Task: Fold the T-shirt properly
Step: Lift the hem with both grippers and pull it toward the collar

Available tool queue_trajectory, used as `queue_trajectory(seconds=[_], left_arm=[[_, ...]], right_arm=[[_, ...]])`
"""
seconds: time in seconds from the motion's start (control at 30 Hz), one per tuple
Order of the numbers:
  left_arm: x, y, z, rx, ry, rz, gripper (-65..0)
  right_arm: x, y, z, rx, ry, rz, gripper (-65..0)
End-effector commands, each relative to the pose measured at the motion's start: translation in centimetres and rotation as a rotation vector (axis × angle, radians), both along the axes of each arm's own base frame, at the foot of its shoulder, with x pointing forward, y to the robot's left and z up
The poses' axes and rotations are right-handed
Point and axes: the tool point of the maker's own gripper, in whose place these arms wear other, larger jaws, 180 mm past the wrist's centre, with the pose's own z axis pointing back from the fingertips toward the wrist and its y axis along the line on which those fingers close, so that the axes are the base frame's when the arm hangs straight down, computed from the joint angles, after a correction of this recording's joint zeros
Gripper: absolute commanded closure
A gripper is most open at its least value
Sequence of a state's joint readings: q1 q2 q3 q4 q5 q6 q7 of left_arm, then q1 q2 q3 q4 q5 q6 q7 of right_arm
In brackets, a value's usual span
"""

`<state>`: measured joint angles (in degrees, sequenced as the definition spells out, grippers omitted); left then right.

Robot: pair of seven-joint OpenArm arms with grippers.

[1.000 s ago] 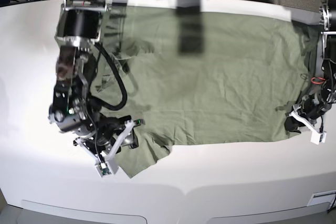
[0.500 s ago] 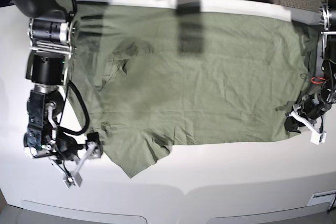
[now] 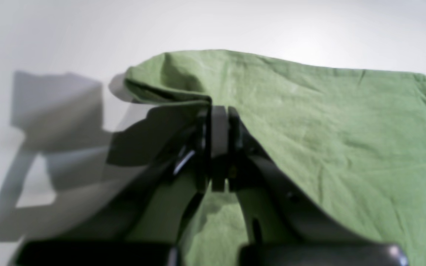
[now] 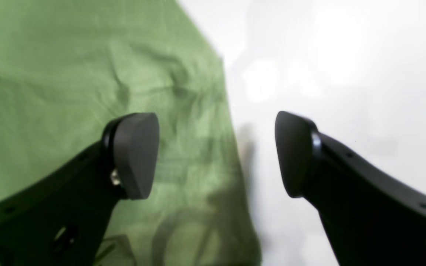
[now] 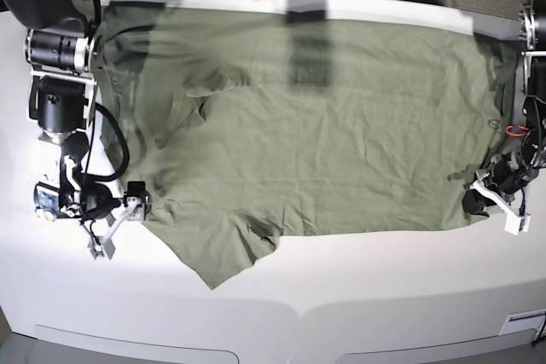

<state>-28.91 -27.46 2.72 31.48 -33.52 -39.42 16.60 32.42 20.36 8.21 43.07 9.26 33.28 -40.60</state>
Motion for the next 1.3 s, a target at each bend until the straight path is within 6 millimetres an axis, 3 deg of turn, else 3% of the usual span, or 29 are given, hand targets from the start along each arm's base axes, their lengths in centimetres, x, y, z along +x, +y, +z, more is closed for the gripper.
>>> queue_trajectory(seconds=[0.0, 0.2, 0.37, 0.73, 0.93, 1.13, 1.27], left_arm=[[1.7, 0.8, 2.6, -0.006, -0.080, 0.013, 0.0], [1.7, 0.8, 2.7, -0.007, -0.081, 0.013, 0.0], [1.7, 0.8, 2.7, -0.007, -0.081, 0.013, 0.0], [1.7, 0.8, 2.7, -0.013, -0.083, 0.017, 0.0], [1.7, 0.8, 2.7, -0.013, -0.083, 0.017, 0.0], [1.4, 0.6, 2.3, -0.008, -0.054, 0.005, 0.0], [1.4, 0.7, 2.3, -0.007, -0.054, 0.005, 0.0]], right_arm=[[1.7, -1.1, 1.8, -0.004, -0.060, -0.036, -47.0], [0.9, -1.6, -0.4, 0.022, -0.038, -0.102, -47.0], [1.2, -0.8, -0.2, 0.099, -0.061, -0.126, -47.0], [1.9, 5.1, -1.0, 0.218, -0.052, -0.089, -47.0], [1.7, 7.0, -1.1, 0.248, -0.044, -0.026, -46.4], [0.9, 6.8, -1.6, 0.227, 0.006, -0.012, -27.9], [0.8, 6.3, -1.7, 0.203, 0.013, -0.008, -4.4]])
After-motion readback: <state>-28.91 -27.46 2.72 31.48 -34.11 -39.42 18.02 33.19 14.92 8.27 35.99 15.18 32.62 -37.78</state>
